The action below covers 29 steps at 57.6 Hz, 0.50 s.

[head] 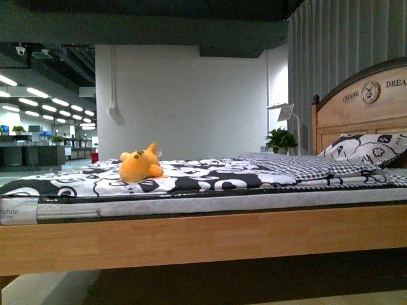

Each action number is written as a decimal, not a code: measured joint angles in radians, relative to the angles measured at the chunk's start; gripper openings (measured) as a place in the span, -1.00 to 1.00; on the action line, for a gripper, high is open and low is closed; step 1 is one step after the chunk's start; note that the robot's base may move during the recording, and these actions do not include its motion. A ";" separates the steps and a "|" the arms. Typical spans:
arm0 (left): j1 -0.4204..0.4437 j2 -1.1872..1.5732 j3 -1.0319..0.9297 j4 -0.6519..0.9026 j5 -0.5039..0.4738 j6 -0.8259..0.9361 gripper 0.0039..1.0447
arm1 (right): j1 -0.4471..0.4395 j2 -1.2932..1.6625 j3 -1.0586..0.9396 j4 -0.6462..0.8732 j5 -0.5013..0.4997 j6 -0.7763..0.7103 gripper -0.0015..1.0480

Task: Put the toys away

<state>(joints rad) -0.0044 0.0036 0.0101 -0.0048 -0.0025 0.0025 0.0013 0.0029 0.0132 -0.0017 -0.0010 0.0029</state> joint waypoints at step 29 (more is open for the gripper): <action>0.000 0.000 0.000 0.000 0.000 0.000 0.89 | 0.000 0.000 0.000 0.000 0.000 0.000 0.87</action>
<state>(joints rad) -0.0044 0.0036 0.0101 -0.0048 -0.0025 0.0025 0.0013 0.0029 0.0132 -0.0017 -0.0010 0.0029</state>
